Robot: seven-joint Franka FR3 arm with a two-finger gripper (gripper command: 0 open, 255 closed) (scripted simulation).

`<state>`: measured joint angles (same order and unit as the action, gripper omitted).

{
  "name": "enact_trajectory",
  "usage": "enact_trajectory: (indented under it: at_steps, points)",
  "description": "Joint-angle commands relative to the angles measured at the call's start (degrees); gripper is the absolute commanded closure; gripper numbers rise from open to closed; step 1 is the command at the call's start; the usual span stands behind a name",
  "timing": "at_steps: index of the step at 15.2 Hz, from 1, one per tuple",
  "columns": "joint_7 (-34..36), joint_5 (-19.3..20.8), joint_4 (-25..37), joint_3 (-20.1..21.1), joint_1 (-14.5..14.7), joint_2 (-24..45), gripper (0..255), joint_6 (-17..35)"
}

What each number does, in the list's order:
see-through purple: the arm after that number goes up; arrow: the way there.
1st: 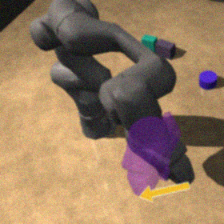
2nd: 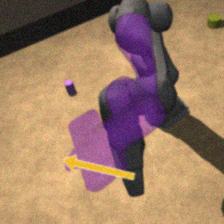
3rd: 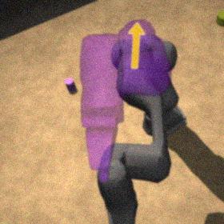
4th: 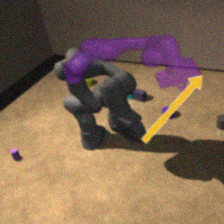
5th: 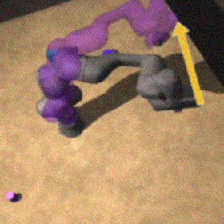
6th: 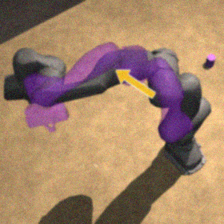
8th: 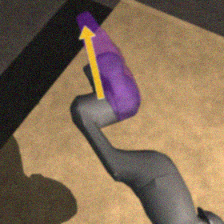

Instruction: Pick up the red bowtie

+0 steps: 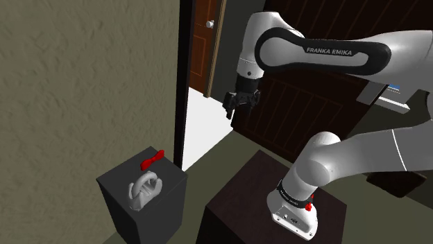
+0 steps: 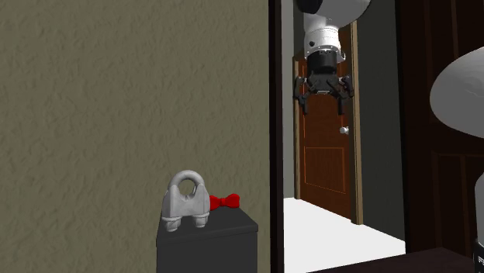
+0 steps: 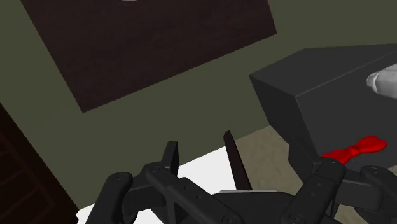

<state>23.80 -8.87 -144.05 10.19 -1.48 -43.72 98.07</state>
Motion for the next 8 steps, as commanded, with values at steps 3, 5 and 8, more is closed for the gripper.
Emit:
enact_trajectory:
  at_steps: [3, 5, 8]
  points:
    - [11.7, -4.5, -1.4, 6.6, -0.4, 3.6, 0, 6.1]
    - [17.3, -6.3, -1.5, 9.8, -0.9, 6.2, 0, 9.3]
    - [25.7, -8.2, -0.8, 14.7, -1.9, 10.9, 0, 14.3]
